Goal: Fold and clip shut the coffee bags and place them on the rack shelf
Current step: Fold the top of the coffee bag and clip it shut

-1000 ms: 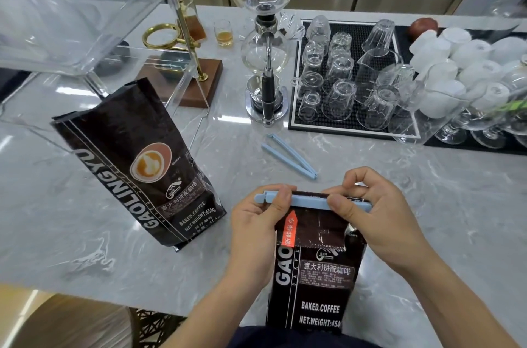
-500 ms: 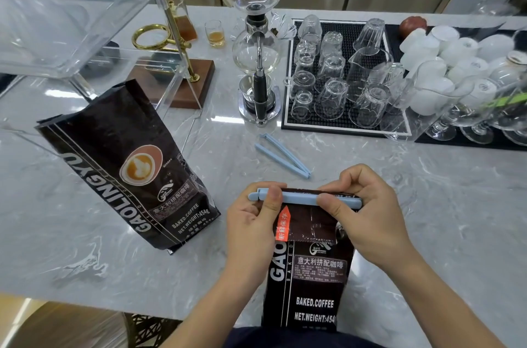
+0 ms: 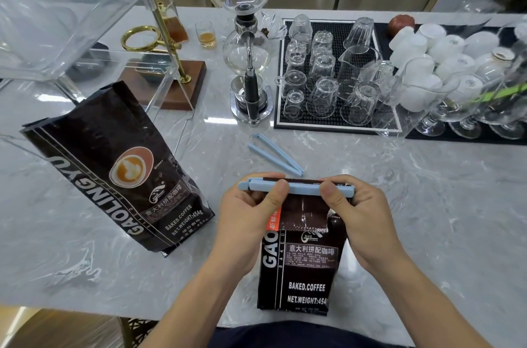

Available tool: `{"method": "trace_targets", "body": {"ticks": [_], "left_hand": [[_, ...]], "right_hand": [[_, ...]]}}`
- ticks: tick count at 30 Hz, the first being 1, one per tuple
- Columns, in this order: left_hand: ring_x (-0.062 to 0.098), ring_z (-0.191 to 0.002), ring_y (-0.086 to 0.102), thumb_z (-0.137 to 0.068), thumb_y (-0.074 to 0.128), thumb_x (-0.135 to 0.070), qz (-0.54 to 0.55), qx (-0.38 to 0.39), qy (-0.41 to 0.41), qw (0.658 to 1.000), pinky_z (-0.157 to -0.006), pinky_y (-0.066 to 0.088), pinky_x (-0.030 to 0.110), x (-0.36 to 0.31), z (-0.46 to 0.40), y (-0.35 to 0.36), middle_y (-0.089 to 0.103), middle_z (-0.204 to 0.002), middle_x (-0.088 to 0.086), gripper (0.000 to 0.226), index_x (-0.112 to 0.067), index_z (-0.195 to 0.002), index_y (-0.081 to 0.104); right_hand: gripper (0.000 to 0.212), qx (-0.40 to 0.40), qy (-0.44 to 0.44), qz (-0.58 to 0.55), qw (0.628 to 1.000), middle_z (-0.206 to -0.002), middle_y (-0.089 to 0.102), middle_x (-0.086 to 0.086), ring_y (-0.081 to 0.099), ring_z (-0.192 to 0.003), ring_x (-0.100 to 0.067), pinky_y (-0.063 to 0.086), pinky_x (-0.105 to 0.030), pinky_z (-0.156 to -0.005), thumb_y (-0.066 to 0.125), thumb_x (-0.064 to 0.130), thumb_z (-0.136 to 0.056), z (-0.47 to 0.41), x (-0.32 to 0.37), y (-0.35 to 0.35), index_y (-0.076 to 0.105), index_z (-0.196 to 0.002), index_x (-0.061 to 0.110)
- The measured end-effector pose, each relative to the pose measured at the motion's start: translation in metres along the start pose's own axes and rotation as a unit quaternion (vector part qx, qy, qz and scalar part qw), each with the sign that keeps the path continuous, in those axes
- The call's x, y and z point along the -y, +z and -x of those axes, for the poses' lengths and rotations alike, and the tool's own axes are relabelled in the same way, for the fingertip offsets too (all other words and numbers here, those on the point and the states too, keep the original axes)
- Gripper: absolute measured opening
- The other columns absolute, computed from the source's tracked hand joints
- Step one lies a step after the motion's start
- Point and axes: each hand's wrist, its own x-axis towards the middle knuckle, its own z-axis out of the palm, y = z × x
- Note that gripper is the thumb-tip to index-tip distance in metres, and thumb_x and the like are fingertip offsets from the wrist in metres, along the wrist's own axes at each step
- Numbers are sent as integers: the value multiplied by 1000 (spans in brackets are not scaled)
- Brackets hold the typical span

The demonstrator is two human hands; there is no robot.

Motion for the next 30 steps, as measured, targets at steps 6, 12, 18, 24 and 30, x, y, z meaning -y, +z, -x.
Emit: {"method": "trace_targets", "body": {"ticks": [6, 12, 18, 24, 30], "left_hand": [[24, -76, 68, -71, 75, -17, 17, 7, 34, 999, -70, 60, 31, -4, -3, 1, 71, -76, 11, 20, -7, -88, 70], [15, -97, 71, -62, 75, -70, -134, 84, 41, 987, -85, 56, 29, 9, -5, -14, 76, -100, -1, 64, -25, -107, 68], [-1, -82, 74, -70, 88, -14, -178, 85, -21, 980, -68, 54, 12, 43, 8, -11, 79, -88, -18, 46, -22, -105, 59], [18, -97, 75, -65, 82, -36, -124, 37, -32, 991, -77, 58, 25, 51, 1, -9, 78, -106, 2, 55, -20, -114, 62], [21, -107, 72, -77, 79, -33, -104, 59, -86, 989, -88, 58, 32, 52, -2, -7, 74, -118, 6, 58, -18, -127, 55]], "right_hand": [[26, 14, -40, 15, 999, -70, 71, 0, 64, -65, -13, 53, -23, -59, 70, 47, -75, -6, 7, 2, 75, -78, 22], [20, 7, -56, 23, 998, -66, 68, 4, 59, -59, -10, 50, -20, -55, 65, 45, -79, -14, 4, -1, 72, -78, 26], [36, -46, -38, 13, 998, -79, 68, -21, 60, -69, -21, 52, -39, -66, 56, 51, -86, -26, -6, 3, 70, -95, 19], [38, -22, 35, -8, 999, -101, 72, 5, 67, -94, -8, 51, -30, -84, 39, 45, -94, -6, -42, 4, 62, -110, 18], [28, 7, 102, 6, 995, -103, 62, 37, 57, -92, 26, 46, -4, -75, 30, 42, -100, 0, -53, 10, 46, -121, 46]]}}
